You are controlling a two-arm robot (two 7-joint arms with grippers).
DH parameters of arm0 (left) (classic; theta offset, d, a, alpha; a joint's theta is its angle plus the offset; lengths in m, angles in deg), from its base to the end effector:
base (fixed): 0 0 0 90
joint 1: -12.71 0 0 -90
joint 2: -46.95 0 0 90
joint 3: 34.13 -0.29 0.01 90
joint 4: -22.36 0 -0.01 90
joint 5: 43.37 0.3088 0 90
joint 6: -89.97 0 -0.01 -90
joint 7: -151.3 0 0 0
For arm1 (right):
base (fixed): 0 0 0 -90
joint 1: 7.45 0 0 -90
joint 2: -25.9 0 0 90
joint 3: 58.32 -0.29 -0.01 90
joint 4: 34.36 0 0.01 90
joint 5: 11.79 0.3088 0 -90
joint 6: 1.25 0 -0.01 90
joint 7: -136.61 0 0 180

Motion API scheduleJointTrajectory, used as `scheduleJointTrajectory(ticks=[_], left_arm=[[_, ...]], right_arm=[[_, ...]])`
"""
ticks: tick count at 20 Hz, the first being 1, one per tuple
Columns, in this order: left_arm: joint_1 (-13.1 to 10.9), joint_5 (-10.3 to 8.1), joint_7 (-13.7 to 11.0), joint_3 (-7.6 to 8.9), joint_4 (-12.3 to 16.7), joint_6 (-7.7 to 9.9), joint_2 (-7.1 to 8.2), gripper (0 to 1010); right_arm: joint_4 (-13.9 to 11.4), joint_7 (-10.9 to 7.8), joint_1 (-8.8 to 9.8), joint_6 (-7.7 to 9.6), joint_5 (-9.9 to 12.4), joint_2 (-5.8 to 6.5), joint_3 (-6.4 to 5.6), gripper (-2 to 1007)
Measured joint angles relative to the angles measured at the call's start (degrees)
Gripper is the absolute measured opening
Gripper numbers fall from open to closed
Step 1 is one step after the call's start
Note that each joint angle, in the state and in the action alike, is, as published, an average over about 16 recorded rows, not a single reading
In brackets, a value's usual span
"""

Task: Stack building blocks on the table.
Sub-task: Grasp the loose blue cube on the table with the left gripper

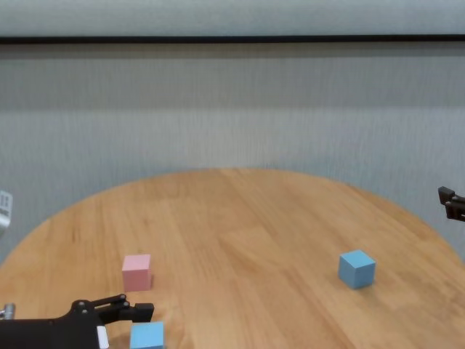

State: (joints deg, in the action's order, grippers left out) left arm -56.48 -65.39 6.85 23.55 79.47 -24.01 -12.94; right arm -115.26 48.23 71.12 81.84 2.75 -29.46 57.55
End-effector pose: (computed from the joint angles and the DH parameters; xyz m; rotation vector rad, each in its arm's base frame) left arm 0.3865 0.1093 -0.3639 0.2610 -0.1127 0.3664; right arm 0.3581 -0.0826 -0.3023 -0.3045 -0.2851 -1.2478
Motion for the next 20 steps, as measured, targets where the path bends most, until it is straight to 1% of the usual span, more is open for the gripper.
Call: scheduleJointTrajectory(ticks=[5,10,14,20], left_arm=[[0.04,0.03,-0.08,-0.12,-0.08,0.23,-0.04,981],[0.08,-0.12,-0.32,-0.21,-0.22,0.35,-0.08,912],[0.13,-0.3,-0.47,-0.24,-0.37,0.4,-0.12,821],[0.11,-0.55,-0.46,-0.15,-0.53,0.41,-0.12,634]], right_arm=[[0.0,0.0,0.0,0.0,0.0,0.0,0.0,1005],[0.0,0.0,0.0,0.0,0.0,0.0,0.0,1005],[0.0,0.0,0.0,0.0,0.0,0.0,0.0,1005],[0.0,0.0,0.0,0.0,0.0,0.0,0.0,1005]])
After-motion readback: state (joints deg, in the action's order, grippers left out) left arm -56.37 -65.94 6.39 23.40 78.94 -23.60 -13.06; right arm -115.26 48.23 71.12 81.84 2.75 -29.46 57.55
